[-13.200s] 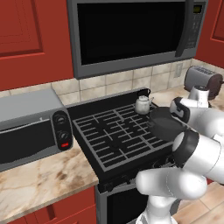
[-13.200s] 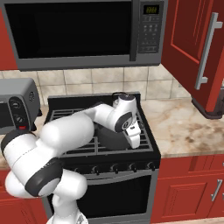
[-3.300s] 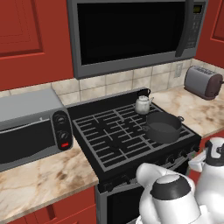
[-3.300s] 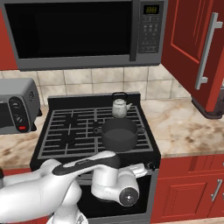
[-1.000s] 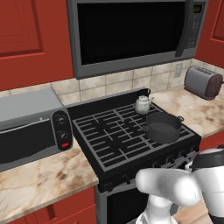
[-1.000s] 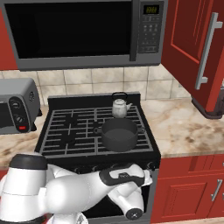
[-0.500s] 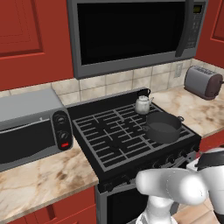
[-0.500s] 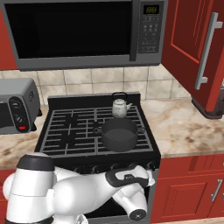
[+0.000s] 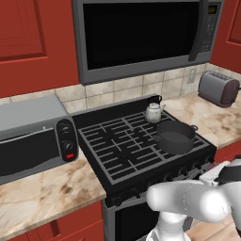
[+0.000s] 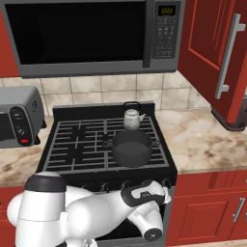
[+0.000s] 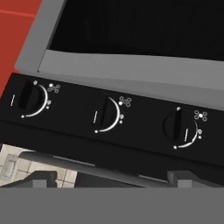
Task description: Pick the kettle from the cabinet and place it on a stove burner. Then pick the pot from the counter and place it on another stove burner. Finally, turn both burners on.
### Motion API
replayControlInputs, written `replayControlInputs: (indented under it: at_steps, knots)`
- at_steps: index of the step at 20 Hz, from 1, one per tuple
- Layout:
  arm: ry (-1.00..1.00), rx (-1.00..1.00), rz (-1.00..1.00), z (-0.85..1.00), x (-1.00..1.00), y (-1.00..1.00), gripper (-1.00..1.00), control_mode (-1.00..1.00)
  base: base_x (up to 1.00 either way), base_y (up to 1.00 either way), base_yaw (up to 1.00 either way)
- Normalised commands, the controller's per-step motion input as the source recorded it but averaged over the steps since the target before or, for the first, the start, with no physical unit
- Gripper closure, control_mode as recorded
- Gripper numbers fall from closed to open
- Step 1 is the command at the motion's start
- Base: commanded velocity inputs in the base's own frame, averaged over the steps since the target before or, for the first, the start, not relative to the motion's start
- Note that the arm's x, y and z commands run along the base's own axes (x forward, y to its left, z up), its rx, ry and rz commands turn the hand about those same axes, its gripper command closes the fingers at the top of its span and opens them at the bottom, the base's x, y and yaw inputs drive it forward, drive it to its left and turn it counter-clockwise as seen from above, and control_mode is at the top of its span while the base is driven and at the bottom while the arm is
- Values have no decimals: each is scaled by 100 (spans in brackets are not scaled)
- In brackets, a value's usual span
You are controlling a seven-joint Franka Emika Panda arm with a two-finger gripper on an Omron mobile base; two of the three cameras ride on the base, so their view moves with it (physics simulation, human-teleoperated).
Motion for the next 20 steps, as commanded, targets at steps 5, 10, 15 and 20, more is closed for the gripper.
replayControlInputs:
  at_steps: [5,10,15,20]
  knots:
    - [0,0,0,-13,12,0,-100,-100,0,0,0]
    - [0,0,0,-12,12,0,-100,-100,0,0,0]
    - [0,0,0,-8,13,0,-100,-100,0,0,0]
    - [0,0,0,-9,12,0,-100,-100,0,0,0]
